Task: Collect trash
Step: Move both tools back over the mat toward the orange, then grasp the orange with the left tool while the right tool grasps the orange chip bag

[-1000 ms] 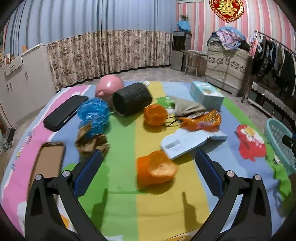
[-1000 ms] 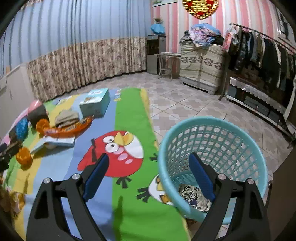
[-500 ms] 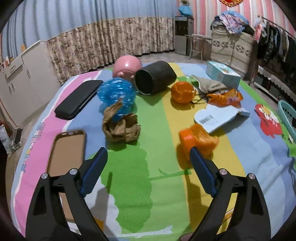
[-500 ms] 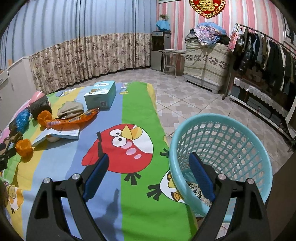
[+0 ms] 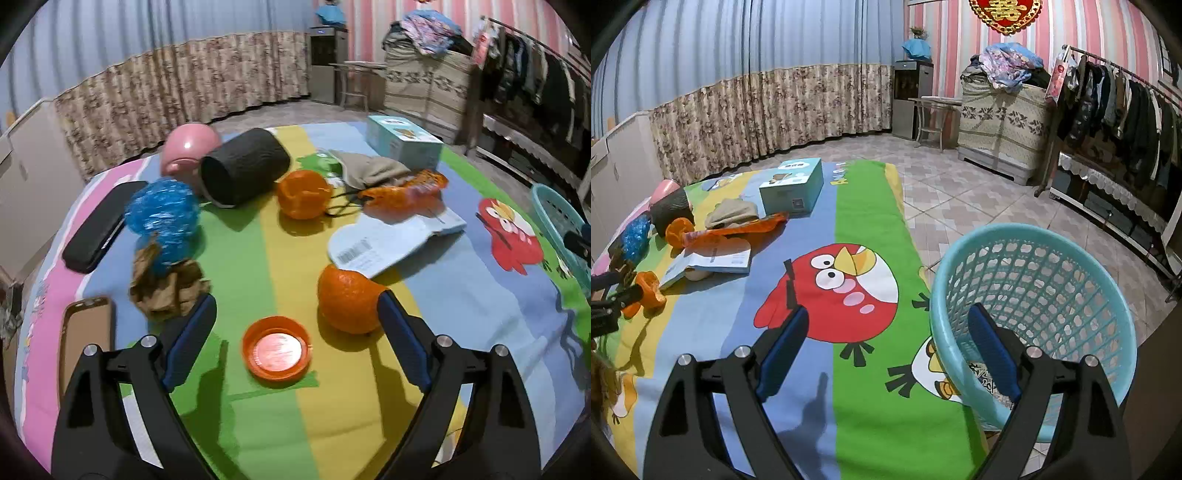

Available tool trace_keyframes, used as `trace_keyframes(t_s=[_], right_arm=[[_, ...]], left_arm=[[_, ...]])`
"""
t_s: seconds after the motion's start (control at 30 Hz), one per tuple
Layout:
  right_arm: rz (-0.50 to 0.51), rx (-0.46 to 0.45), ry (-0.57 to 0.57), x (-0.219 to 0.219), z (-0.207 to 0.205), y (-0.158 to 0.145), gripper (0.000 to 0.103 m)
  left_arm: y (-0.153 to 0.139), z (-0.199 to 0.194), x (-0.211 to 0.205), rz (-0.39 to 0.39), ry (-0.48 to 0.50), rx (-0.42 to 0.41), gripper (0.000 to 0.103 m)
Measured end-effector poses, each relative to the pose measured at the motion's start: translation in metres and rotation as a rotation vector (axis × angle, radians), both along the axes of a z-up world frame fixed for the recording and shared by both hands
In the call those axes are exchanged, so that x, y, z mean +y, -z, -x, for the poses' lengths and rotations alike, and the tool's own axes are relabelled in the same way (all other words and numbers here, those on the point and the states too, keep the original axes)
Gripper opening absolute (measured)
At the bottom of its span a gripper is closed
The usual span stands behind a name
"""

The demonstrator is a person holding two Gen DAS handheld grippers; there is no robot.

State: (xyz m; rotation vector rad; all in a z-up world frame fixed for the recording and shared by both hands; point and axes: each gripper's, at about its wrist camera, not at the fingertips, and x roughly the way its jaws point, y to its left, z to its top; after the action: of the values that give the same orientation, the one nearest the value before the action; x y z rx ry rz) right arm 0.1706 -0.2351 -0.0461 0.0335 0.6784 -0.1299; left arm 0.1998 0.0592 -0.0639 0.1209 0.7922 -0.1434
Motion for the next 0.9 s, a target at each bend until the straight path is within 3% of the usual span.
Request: trace_keyframes(t_s=[0.2,0.33,0.47,0.57,0.9], right_arm=[[-0.003,0.000,-0.002,0.001,-0.001,0.004,0.086],[-0.001,0.002,-0.002,0.001,-0.002,0.004,0.086],[-0.008,0.002,-0.002,0.001,-0.002,0.004,0.086],[-0.007,0.004,-0.004,0.001,-0.002,0.004,0.086],[-0.052,-0.005,-0.050,0.020,-0.012,-0.006,0.086]], left_arm=[[0.003,-0.003,-0.018,0.056,0.102,0.045,0.067],[0.004,-0.005,-0.035,0.074,0.154,0.067,0.046],[0.005,-0.006,-0.050,0.034,0.171,0.061,0.042],[0.003,-0.007,-0.047,0.051,0.161,0.054,0.039],[-0.026,0.003,0.003,0.064,0.030,-0.064,0.036]])
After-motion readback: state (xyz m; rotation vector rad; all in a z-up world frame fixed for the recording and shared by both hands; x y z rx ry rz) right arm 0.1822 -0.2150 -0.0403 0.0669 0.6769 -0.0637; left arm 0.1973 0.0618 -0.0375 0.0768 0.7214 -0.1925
